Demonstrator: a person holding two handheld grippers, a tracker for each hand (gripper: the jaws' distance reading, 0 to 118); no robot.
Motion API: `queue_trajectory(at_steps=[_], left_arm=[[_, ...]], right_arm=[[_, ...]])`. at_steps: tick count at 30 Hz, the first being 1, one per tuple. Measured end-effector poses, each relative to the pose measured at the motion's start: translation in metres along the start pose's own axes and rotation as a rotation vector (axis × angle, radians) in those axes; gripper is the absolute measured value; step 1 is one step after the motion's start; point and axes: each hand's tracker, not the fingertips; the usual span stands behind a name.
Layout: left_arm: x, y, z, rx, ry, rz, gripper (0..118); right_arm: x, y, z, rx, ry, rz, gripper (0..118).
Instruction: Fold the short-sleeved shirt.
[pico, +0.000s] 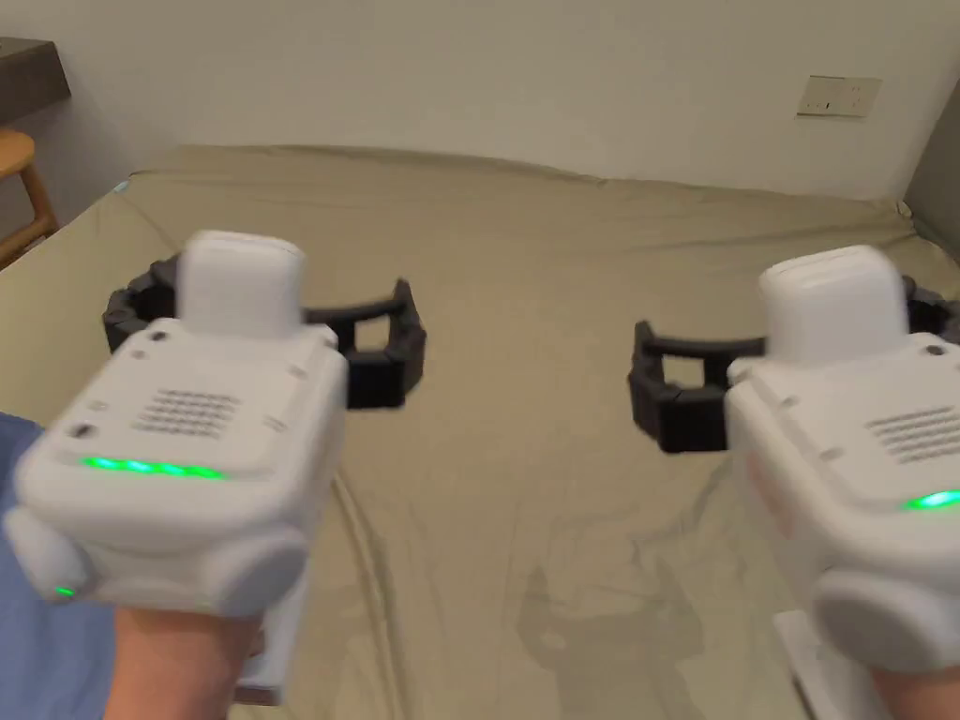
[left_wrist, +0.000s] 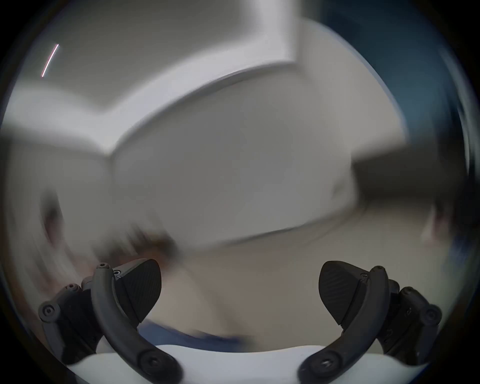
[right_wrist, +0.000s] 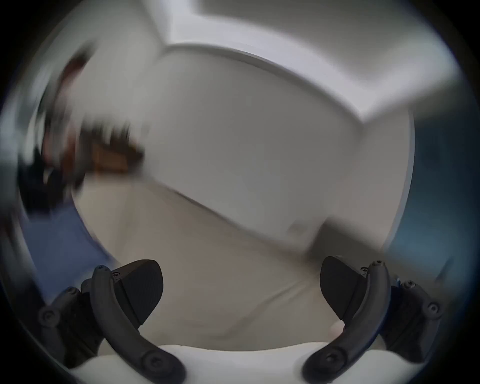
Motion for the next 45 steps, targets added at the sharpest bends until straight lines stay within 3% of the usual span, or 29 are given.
queue_trajectory(at_steps=[1, 2, 3, 6, 8, 10, 17, 35, 37, 39, 42, 43, 44, 45], left_arm=[[-0.017, 0.002, -0.002, -0.011, -0.072, 0.252, 117], [-0.026, 0.002, -0.002, -0.003, -0.104, 0.366, 117], [-0.027, -0.001, -0.001, 0.013, -0.105, 0.396, 117], [-0.005, -0.004, 0.007, 0.093, -0.010, 0.057, 117], [0.009, -0.004, 0.010, 0.106, 0.028, -0.163, 117], [0.016, -0.009, 0.011, 0.109, 0.022, -0.270, 117], [0.029, -0.013, 0.011, 0.096, 0.030, -0.317, 117], [0.043, -0.017, 0.011, 0.070, 0.012, -0.371, 117], [0.045, -0.018, 0.011, 0.070, 0.013, -0.378, 113], [0.045, -0.018, 0.011, 0.070, 0.011, -0.376, 96], [0.045, -0.018, 0.008, 0.058, 0.025, -0.370, 36], [0.045, -0.018, 0.008, 0.054, 0.023, -0.369, 20], [0.044, -0.018, 0.008, 0.048, 0.016, -0.363, 13], [0.044, -0.018, 0.007, 0.041, 0.007, -0.357, 6]], right_arm=[[0.009, 0.000, 0.000, -0.004, 0.034, -0.156, 118], [0.013, 0.000, 0.000, 0.000, 0.037, -0.212, 118], [0.009, -0.002, 0.001, 0.030, 0.022, -0.189, 118], [-0.008, -0.008, 0.001, 0.115, -0.154, 0.074, 118], [-0.010, -0.009, 0.003, 0.126, -0.148, 0.111, 118], [-0.012, -0.007, 0.004, 0.121, -0.132, 0.093, 118], [-0.014, -0.008, 0.006, 0.114, -0.138, 0.078, 118], [-0.017, -0.007, 0.012, 0.138, -0.136, 0.131, 115], [-0.018, -0.007, 0.013, 0.137, -0.145, 0.148, 107], [-0.017, -0.008, 0.012, 0.131, -0.144, 0.150, 94], [-0.015, -0.009, 0.012, 0.115, -0.137, 0.136, 49], [-0.014, -0.009, 0.011, 0.113, -0.136, 0.134, 26], [-0.014, -0.010, 0.012, 0.112, -0.137, 0.132, 8], [-0.013, -0.011, 0.012, 0.116, -0.141, 0.132, 0]])
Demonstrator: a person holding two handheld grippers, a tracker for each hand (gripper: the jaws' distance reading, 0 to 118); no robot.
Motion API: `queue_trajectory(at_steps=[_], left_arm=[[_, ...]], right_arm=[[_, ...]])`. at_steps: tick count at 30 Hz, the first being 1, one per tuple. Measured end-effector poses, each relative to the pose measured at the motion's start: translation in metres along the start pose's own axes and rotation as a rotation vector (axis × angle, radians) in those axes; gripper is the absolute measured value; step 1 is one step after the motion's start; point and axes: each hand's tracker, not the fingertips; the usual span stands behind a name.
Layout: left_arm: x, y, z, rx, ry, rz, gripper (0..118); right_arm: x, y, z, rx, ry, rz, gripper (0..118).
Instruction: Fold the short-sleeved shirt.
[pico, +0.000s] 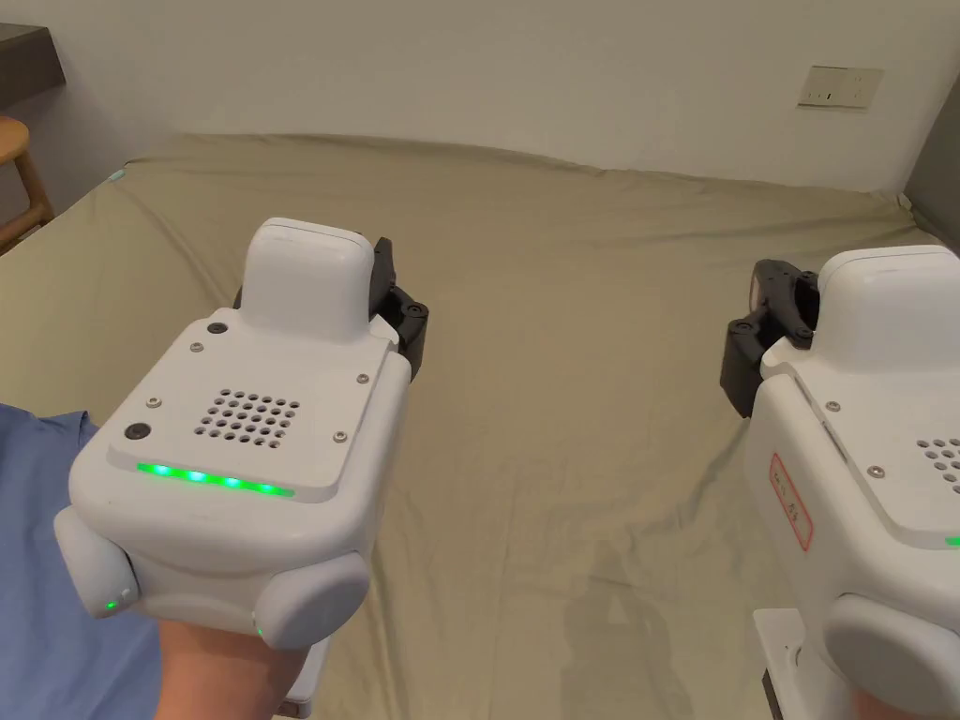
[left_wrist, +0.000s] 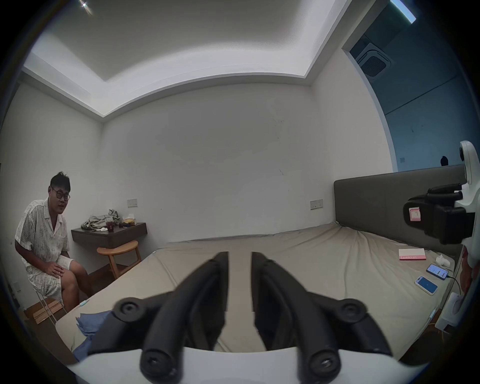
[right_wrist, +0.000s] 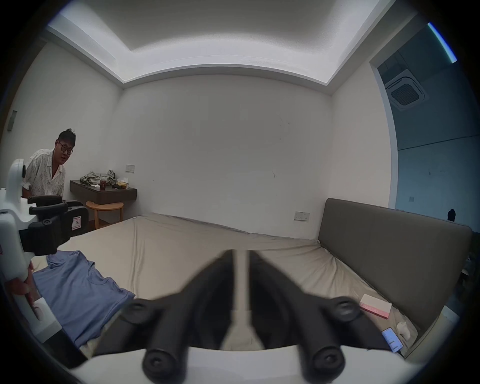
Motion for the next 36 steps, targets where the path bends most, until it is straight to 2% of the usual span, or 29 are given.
queue_trajectory(at_steps=[1, 3, 13, 21, 27, 36], left_arm=[[0.000, 0.000, 0.000, -0.004, -0.007, 0.005, 0], [0.000, -0.001, -0.001, -0.011, -0.005, 0.007, 0], [0.001, -0.005, -0.004, -0.030, -0.025, 0.006, 0], [-0.021, -0.004, 0.003, -0.030, 0.049, 0.011, 0], [-0.053, 0.000, 0.021, -0.034, 0.166, -0.010, 0], [-0.118, -0.001, 0.066, -0.054, 0.414, -0.038, 0]], right_arm=[[0.001, -0.001, 0.001, 0.009, -0.006, 0.002, 0], [0.003, 0.001, 0.000, -0.008, 0.028, 0.009, 0], [0.001, -0.003, -0.002, -0.017, 0.019, 0.007, 0], [-0.011, -0.004, -0.011, -0.021, 0.060, 0.007, 0], [-0.039, 0.001, -0.020, 0.000, 0.154, -0.005, 0], [-0.110, 0.007, -0.031, 0.025, 0.356, -0.005, 0]])
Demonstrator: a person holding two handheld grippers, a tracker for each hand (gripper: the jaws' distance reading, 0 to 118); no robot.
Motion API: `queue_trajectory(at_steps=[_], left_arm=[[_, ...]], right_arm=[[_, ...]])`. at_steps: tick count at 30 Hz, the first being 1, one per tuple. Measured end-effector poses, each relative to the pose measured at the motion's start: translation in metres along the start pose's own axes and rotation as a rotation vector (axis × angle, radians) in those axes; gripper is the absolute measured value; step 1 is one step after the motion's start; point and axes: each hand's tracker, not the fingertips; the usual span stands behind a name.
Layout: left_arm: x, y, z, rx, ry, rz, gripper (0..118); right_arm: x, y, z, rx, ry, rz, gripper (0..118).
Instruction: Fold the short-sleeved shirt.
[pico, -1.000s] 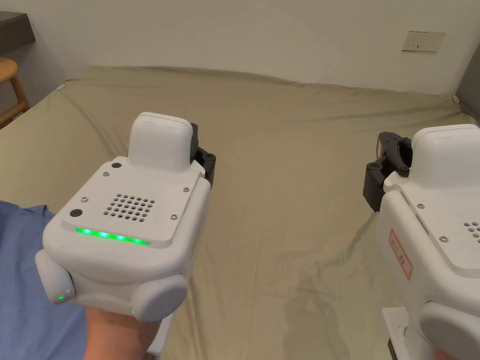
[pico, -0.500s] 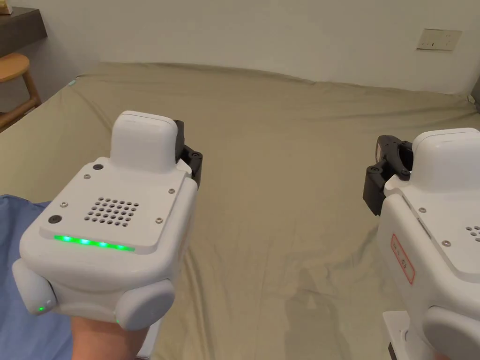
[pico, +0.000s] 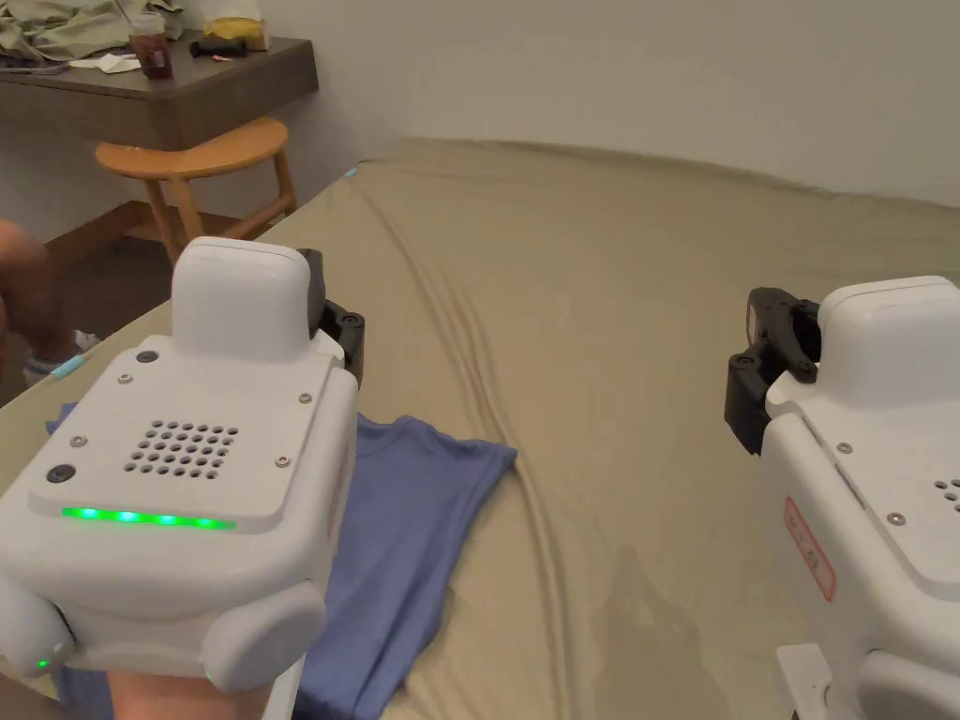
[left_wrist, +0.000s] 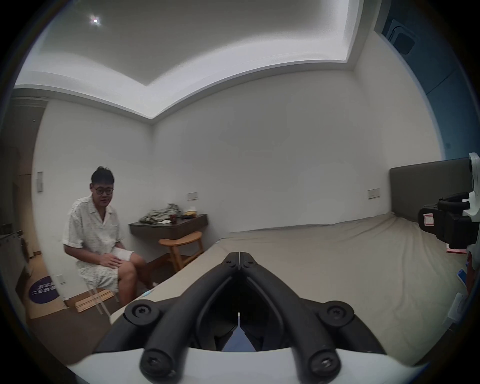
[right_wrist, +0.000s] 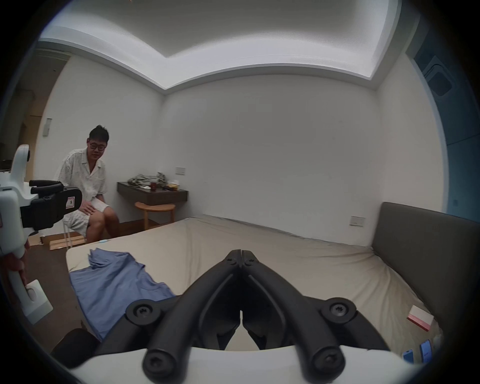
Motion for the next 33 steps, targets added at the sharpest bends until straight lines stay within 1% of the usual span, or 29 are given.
queue_trajectory(at_steps=[5, 9, 15, 18, 23, 27, 31, 33], left_arm=[[-0.041, -0.008, 0.011, -0.027, 0.125, 0.022, 0], [-0.065, -0.015, 0.018, -0.046, 0.187, 0.029, 0], [-0.078, -0.024, 0.018, -0.069, 0.218, 0.037, 0], [-0.076, -0.029, 0.012, -0.089, 0.205, 0.033, 0], [-0.070, -0.044, -0.008, -0.161, 0.144, 0.026, 0], [-0.069, -0.069, -0.041, -0.304, 0.093, 0.084, 0], [-0.069, -0.117, -0.093, -0.461, 0.061, 0.055, 0], [-0.069, -0.138, -0.119, -0.543, 0.006, 0.094, 0]], right_arm=[[-0.035, 0.003, -0.015, 0.008, 0.103, 0.002, 0], [-0.056, 0.005, -0.023, 0.010, 0.163, 0.001, 0], [-0.075, 0.004, -0.031, 0.002, 0.212, 0.005, 0], [-0.079, 0.002, -0.035, -0.007, 0.223, 0.012, 0], [-0.079, -0.003, -0.044, -0.028, 0.221, 0.027, 0], [-0.077, -0.010, -0.055, -0.058, 0.210, 0.032, 0], [-0.075, -0.020, -0.071, -0.093, 0.194, 0.050, 0], [-0.074, -0.025, -0.080, -0.110, 0.187, 0.056, 0]])
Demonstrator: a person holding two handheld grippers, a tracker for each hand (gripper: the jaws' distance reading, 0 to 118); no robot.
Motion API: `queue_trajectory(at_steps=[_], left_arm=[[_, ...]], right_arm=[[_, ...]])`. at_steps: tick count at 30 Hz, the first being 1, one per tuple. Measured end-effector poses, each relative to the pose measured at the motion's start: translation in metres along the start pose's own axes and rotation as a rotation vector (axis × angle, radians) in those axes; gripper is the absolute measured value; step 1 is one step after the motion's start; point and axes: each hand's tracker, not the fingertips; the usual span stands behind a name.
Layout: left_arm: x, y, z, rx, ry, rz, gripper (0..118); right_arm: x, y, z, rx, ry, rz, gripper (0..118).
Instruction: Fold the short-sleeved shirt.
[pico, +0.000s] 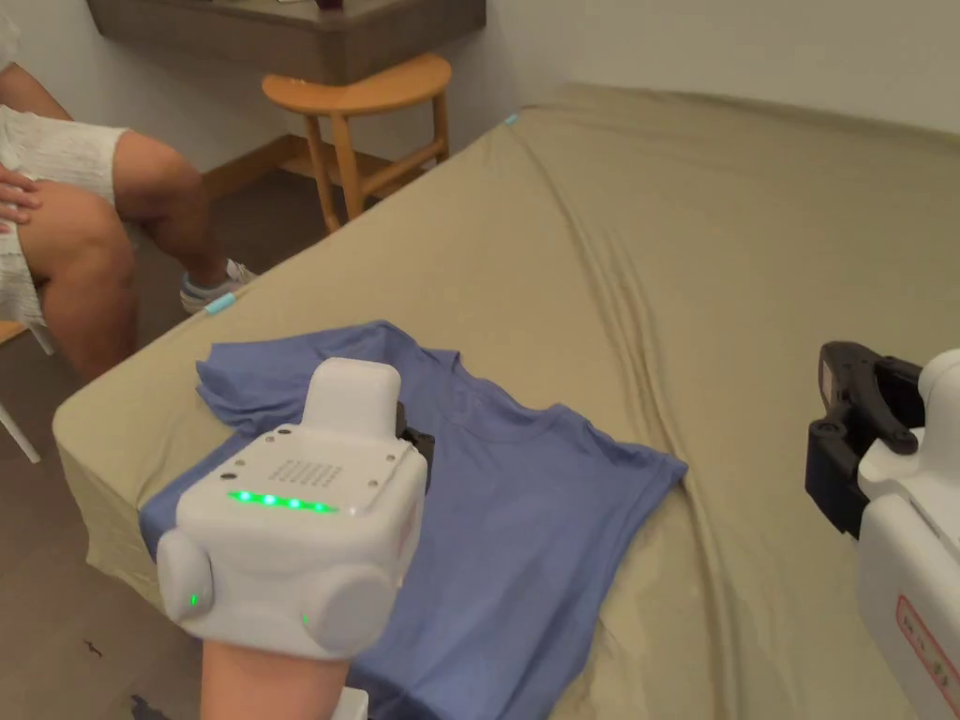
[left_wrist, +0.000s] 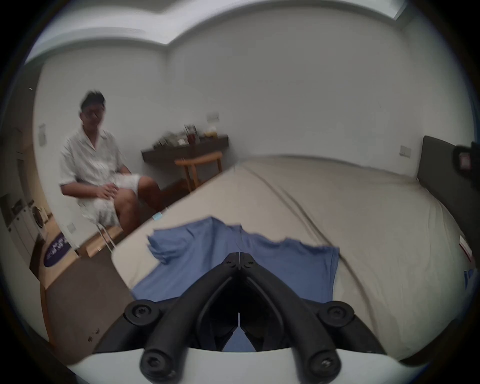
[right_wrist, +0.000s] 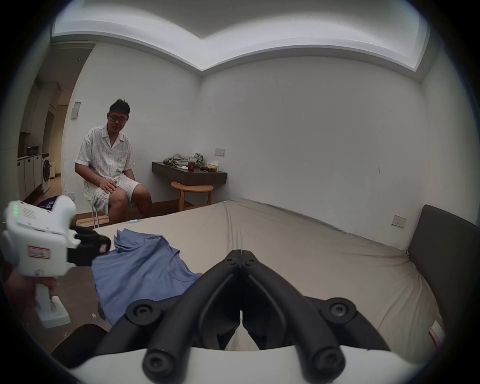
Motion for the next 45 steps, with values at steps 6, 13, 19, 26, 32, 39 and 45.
queue_trajectory(at_steps=[6, 13, 19, 26, 32, 39, 45], left_arm=[[-0.016, -0.022, -0.121, -0.231, -0.045, 0.032, 0], [-0.026, -0.042, -0.218, -0.455, -0.070, 0.054, 93], [-0.022, -0.069, -0.248, -0.462, -0.033, 0.044, 118], [-0.005, -0.063, -0.223, -0.479, -0.034, 0.013, 107], [-0.022, -0.067, -0.219, -0.364, 0.016, 0.009, 0], [-0.040, -0.063, -0.186, -0.222, -0.143, 0.114, 0], [-0.039, -0.032, -0.136, 0.016, -0.175, 0.178, 0]], right_arm=[[0.008, -0.013, -0.032, -0.062, -0.019, 0.006, 0], [0.015, -0.028, -0.053, -0.112, -0.033, 0.005, 0], [0.023, -0.039, -0.059, -0.148, -0.051, 0.005, 0], [0.031, -0.047, -0.057, -0.169, -0.069, -0.022, 0], [0.036, -0.044, -0.048, -0.162, -0.079, -0.029, 0], [0.043, -0.034, -0.028, -0.133, -0.104, -0.029, 0], [0.054, -0.024, -0.008, -0.108, -0.134, -0.047, 0]])
